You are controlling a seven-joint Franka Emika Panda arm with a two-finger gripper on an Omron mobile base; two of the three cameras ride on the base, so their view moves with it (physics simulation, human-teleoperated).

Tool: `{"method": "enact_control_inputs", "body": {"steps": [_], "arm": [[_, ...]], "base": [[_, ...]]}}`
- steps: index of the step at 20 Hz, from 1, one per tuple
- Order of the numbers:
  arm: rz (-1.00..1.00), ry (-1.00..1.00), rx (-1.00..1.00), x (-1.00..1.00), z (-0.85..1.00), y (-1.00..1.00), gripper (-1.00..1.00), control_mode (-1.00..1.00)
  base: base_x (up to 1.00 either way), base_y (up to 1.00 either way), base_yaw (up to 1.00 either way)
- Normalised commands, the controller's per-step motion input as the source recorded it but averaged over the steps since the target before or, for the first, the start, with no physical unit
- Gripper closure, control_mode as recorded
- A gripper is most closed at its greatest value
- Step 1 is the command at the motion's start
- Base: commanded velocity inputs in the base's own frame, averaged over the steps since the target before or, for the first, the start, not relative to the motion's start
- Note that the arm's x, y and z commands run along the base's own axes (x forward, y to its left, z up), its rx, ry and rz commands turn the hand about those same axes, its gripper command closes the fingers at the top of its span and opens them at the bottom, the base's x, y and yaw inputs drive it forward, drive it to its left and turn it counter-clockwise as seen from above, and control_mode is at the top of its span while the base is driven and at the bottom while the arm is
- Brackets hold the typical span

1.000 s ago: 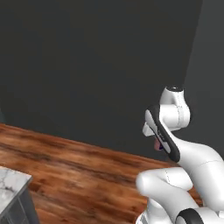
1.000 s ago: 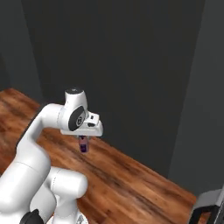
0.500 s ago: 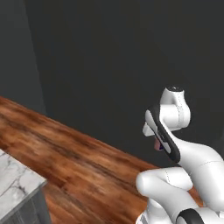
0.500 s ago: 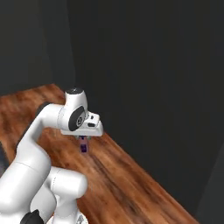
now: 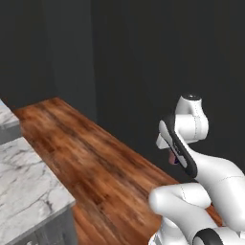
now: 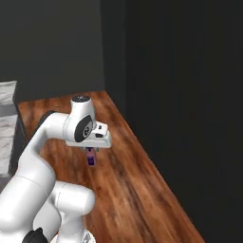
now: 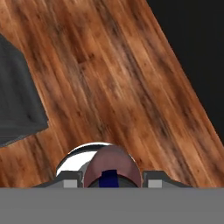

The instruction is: There is a wine glass and glass cup on the dining counter. Place the wine bottle next to the wine glass and the juice bottle next to the glass cup.

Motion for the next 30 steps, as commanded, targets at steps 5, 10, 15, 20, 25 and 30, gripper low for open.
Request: {"method": "enact_control_inputs", "body": {"steps": [5, 10, 15, 20, 25, 30], "arm": [[0.0, 0.0, 0.0, 0.0, 0.0, 0.0, 1.0, 1.0], [0.0, 0.0, 0.0, 0.0, 0.0, 0.0, 1.0, 1.0], [0.0, 0.0, 0.0, 0.0, 0.0, 0.0, 1.0, 1.0], [0.0, 0.0, 0.0, 0.0, 0.0, 0.0, 1.0, 1.0], [0.0, 0.0, 0.0, 0.0, 0.0, 0.0, 1.0, 1.0], [0.0, 0.0, 0.0, 0.0, 0.0, 0.0, 1.0, 1.0]], "base": [[0.71, 0.0, 0.43], [0.74, -0.06, 0.34], [0.68, -0.28, 0.21], [0.71, -0.36, 0.11], [0.73, -0.36, 0.12], [0.75, -0.28, 0.2]]}}
